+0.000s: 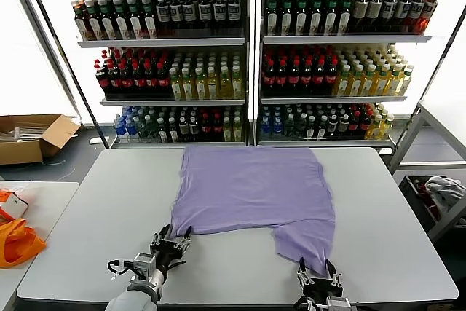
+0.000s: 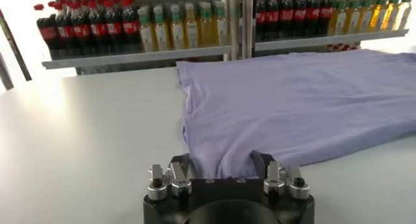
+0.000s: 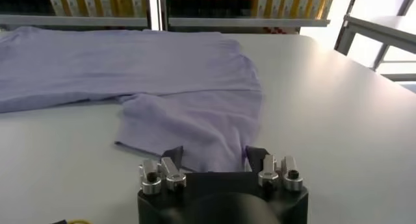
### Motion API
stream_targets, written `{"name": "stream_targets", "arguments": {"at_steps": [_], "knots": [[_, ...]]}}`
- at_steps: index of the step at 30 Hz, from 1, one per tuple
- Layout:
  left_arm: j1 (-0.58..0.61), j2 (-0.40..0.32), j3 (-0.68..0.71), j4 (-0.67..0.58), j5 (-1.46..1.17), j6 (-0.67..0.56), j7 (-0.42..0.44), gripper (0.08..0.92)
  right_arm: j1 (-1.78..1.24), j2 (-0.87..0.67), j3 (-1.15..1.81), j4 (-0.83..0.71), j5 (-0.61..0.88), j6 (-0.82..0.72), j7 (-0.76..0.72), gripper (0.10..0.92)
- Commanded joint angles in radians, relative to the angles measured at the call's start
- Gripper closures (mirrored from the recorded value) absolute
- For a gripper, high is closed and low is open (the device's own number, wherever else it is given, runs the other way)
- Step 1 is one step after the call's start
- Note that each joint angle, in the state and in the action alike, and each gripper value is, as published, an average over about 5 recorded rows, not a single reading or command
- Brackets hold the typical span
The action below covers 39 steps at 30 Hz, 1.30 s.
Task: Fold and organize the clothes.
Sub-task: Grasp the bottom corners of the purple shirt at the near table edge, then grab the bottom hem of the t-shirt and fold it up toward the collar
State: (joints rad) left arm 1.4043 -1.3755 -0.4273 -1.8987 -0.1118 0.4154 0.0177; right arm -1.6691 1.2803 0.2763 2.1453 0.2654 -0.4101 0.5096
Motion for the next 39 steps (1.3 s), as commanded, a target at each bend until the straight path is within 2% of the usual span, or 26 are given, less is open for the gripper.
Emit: {"name": "stream_targets", "arguments": {"at_steps": [1,8,12,15,21,28,34,39], "knots": [[0.012,-0.004,0.014,-0.01,0.001,0.005,0.002,0.579,-0.001,-0.002,-0.002,-0.011,0.006,0.003,0.001,0.613],[0.016,-0.008,0.02,-0.014,0.009,-0.006,0.004,0.779,-0.001,-0.003,0.004,-0.007,0.011,0.016,0.0,0.837],[0.016,-0.012,0.019,-0.013,0.011,-0.025,0.002,0.885,-0.002,-0.001,0.009,0.019,-0.002,0.026,-0.007,0.911],[0.014,-0.017,0.016,-0.013,0.008,-0.048,-0.004,0.914,-0.001,0.001,0.02,0.039,-0.029,0.053,-0.029,0.915],[-0.004,-0.034,0.009,-0.032,-0.018,-0.131,-0.026,0.915,0.035,0.017,0.056,0.041,-0.083,0.151,-0.093,0.915],[-0.066,-0.042,0.017,-0.039,-0.052,-0.222,-0.041,0.915,0.139,0.039,0.09,-0.019,-0.167,0.221,-0.161,0.915],[-0.174,-0.047,0.026,0.034,-0.075,-0.239,-0.051,0.915,0.271,0.048,0.124,-0.134,-0.169,0.247,-0.204,0.915],[-0.282,-0.038,0.037,0.155,-0.104,-0.237,-0.062,0.915,0.414,0.047,0.121,-0.265,-0.155,0.239,-0.207,0.915]]}}
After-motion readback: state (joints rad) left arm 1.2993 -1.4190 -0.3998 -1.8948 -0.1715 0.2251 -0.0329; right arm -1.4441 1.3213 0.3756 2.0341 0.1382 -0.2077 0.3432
